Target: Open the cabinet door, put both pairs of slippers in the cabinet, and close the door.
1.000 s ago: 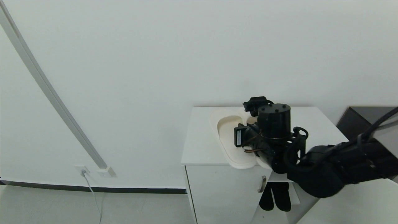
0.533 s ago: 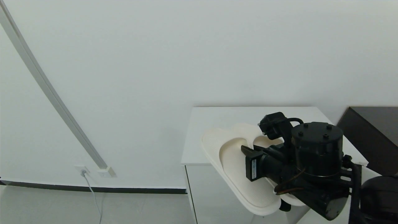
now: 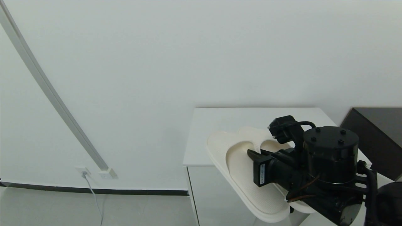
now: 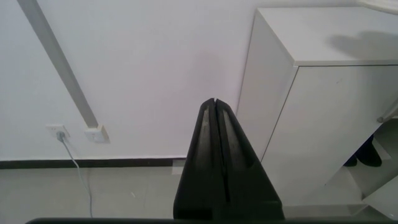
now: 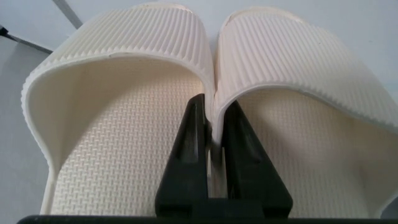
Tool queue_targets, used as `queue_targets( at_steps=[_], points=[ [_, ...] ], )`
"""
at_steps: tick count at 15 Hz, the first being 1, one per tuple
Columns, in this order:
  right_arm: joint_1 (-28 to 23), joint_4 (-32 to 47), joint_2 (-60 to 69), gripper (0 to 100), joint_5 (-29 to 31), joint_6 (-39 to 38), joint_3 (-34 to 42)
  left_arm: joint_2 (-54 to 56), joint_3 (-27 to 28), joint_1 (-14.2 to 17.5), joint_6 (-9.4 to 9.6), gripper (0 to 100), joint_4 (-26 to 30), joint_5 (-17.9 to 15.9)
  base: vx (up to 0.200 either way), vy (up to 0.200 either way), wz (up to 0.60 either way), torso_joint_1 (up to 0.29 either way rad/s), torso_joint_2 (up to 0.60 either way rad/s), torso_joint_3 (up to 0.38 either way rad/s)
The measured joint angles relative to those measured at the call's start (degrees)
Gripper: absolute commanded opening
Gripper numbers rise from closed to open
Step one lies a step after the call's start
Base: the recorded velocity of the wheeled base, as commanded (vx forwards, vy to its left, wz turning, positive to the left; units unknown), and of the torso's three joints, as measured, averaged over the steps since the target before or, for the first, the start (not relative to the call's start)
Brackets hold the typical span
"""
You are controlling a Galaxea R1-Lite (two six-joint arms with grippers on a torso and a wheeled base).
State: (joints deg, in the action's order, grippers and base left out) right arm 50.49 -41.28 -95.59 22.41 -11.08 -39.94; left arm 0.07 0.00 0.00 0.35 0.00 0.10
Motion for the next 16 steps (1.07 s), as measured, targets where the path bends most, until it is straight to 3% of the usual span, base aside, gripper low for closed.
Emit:
queue_targets(
  at_steps=[8,16],
  points=[
    [0.0,0.0,0.0,0,0.1,0.1,0.2,0.0,0.0,0.0,-0.09,0,0.0,0.0,-0.200,0.000,0.00,0.002,0.00,0.003],
    [0.0,0.1,0.2,0,0.3,0.3,0.9,0.0,0.0,0.0,-0.11,0,0.0,0.0,0.000,0.000,0.00,0.000,0.00,0.000]
  ],
)
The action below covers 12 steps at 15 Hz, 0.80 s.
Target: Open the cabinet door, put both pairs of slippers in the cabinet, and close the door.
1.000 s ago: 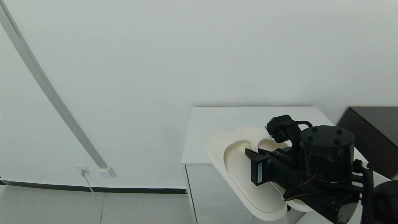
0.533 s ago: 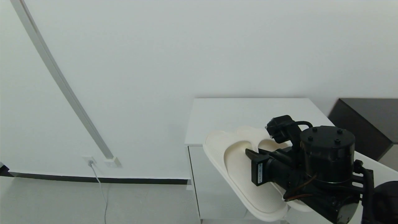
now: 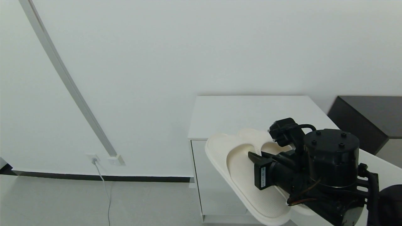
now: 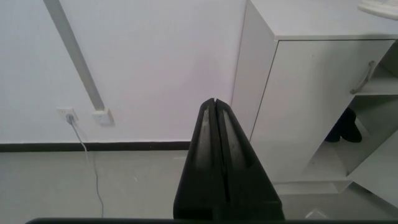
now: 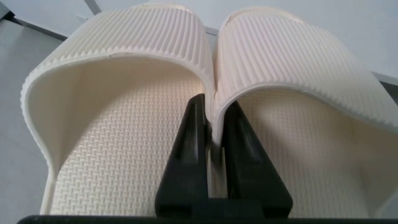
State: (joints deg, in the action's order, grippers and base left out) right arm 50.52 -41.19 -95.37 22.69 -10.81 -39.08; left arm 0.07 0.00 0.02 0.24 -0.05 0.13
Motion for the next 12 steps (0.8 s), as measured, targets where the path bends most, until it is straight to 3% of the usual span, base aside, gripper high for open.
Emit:
queue_targets(
  at_steps=[5,12],
  points=[
    [0.0,0.0,0.0,0,0.0,0.1,0.0,0.0,0.0,0.0,0.00,0,0.0,0.0,0.000,0.000,0.00,0.000,0.00,0.000],
    [-0.1,0.0,-0.1,0,0.1,0.2,-0.2,0.0,0.0,0.0,0.09,0,0.0,-0.1,0.000,-0.200,0.00,0.004,0.00,0.004]
  ],
)
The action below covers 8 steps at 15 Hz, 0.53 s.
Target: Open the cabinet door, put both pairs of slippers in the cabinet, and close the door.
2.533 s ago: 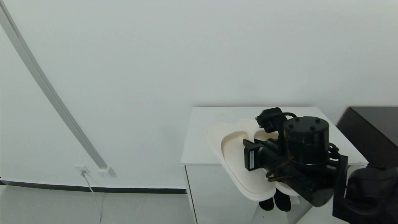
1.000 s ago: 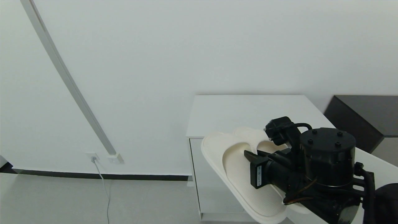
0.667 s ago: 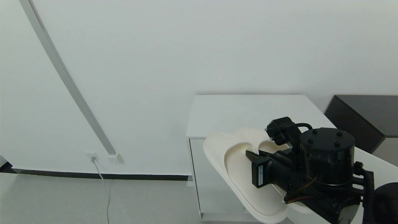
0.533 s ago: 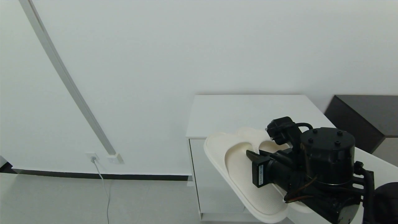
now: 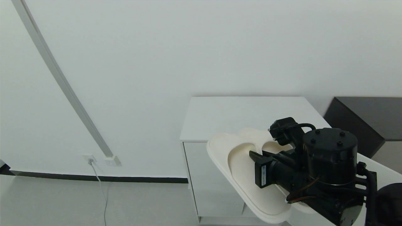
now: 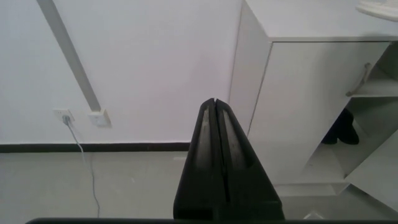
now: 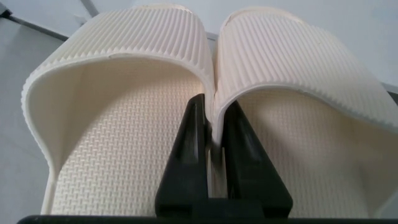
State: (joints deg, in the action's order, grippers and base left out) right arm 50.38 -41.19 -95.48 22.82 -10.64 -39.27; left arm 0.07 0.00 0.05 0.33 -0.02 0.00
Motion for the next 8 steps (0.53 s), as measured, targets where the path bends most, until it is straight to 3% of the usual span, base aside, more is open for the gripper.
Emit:
queue_targets(
  at_steps=[8],
  points=[
    [0.0,-0.1,0.2,0,-0.2,-0.1,0.4,0.0,0.0,0.0,0.02,0,0.0,0.0,0.000,-0.200,0.00,0.002,0.00,0.003]
  ],
)
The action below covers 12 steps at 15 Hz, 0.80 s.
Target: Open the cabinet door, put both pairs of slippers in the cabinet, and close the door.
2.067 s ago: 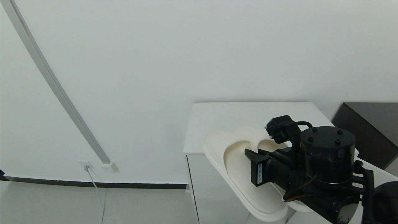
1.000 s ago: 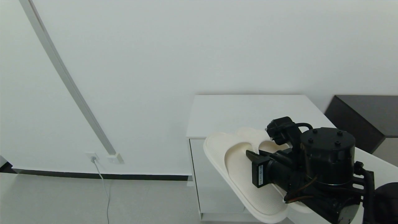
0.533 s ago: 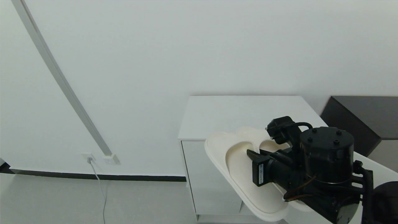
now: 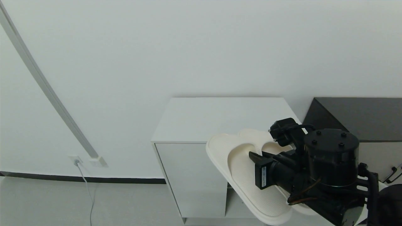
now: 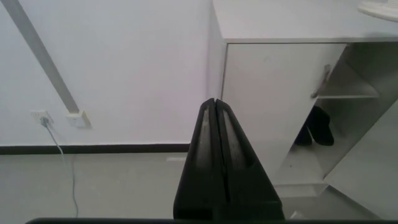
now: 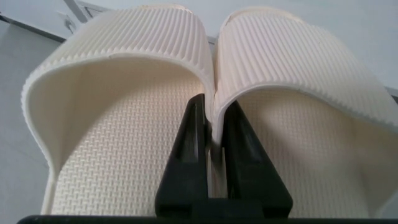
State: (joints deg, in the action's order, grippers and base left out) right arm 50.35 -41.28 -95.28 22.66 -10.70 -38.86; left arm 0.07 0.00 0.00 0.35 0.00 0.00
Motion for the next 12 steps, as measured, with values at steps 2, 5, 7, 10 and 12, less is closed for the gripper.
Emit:
queue_targets(
  at_steps=[2,5,7,10,12],
  points=[
    [0.0,0.1,0.0,0,0.0,0.0,0.0,0.0,0.0,0.0,-0.02,0,0.0,0.0,0.000,-0.200,0.00,0.002,0.00,0.002],
    [0.0,0.0,0.0,0,0.0,0.0,0.1,0.0,0.0,0.0,-0.02,0,0.0,0.0,0.000,-0.133,0.00,0.000,0.00,0.005],
    [-0.1,0.0,0.0,0,0.0,0.0,0.1,0.0,0.0,0.0,-0.02,0,0.0,0.0,0.000,0.000,0.00,0.000,0.00,0.000],
    [-0.4,0.1,0.0,0,0.2,0.0,0.1,0.0,0.0,-0.1,0.40,0,0.0,0.1,0.000,0.000,0.00,0.000,0.00,0.000],
    [-0.9,0.1,-0.1,0,0.3,0.1,0.2,0.0,0.0,0.0,0.13,0,0.0,0.1,0.000,0.000,0.00,0.000,0.00,0.000]
  ],
)
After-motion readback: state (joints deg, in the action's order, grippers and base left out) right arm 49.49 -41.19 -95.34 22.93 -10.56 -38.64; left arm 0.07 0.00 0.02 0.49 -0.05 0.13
